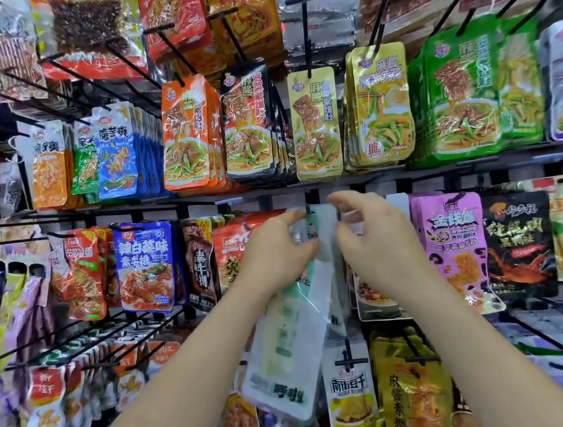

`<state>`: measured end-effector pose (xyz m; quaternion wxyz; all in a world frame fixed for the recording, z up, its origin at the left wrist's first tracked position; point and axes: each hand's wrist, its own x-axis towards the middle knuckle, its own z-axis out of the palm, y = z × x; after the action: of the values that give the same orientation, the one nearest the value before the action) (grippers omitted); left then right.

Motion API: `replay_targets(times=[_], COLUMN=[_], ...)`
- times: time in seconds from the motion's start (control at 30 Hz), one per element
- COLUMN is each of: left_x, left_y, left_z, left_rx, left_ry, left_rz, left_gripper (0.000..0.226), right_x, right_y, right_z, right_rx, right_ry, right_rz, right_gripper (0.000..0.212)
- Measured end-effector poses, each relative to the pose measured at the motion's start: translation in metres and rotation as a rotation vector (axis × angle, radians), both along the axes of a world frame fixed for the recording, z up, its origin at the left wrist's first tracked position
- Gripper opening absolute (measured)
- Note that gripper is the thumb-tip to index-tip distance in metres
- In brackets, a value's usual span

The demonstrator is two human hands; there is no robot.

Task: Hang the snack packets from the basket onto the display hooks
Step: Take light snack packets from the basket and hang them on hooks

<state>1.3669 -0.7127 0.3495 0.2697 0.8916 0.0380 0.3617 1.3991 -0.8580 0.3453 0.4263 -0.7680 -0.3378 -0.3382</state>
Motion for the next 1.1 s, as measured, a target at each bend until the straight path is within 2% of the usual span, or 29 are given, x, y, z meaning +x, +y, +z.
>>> replay_targets(times=[0.07, 0.2, 0.3, 0.47, 0.6, 0.73, 0.83, 0.9, 0.97, 1.1], left_x=[0.002, 0.006, 0.008, 0.010, 0.013, 0.016, 0.012, 0.006, -0.001, -0.016], left_y=[0.000, 0.000, 0.001, 0.007, 0.008, 0.008, 0.010, 0.013, 0.017, 0.016], left_z=[0.001, 0.004, 0.006, 0.003, 0.006, 0.010, 0.004, -0.002, -0.007, -0.014], left_rx=[0.049, 0.162, 0.168, 0.043, 0.140, 0.130, 0.012, -0.067, -0.116, -0.141], left_ry=[-0.002, 0.046, 0.140, 0.121, 0.240, 0.242, 0.102, 0.012, -0.084, -0.199], left_rz=[0.032, 0.086, 0.061, 0.007, 0.045, 0.037, -0.039, -0.109, -0.160, -0.226], left_gripper=[0.056, 0.055, 0.061, 0.071, 0.075, 0.063, 0.031, 0.016, 0.017, 0.026], right_x=[-0.005, 0.001, 0.014, 0.026, 0.031, 0.032, 0.030, 0.023, 0.013, -0.005], right_y=[0.001, 0.010, 0.016, 0.026, 0.031, 0.036, 0.031, 0.021, 0.010, -0.001], right_z=[0.003, 0.004, 0.002, 0.001, 0.000, -0.001, -0.005, -0.007, -0.013, -0.032], right_rx=[0.112, 0.289, 0.235, 0.148, 0.158, 0.146, 0.138, 0.196, 0.203, 0.093], right_ry=[0.042, 0.433, 0.517, 0.620, 0.672, 0.672, 0.705, 0.780, 0.794, 0.710], right_rz=[0.124, 0.481, 0.478, 0.509, 0.548, 0.532, 0.543, 0.582, 0.609, 0.616], right_gripper=[0.038, 0.038, 0.045, 0.065, 0.076, 0.077, 0.068, 0.052, 0.031, 0.015])
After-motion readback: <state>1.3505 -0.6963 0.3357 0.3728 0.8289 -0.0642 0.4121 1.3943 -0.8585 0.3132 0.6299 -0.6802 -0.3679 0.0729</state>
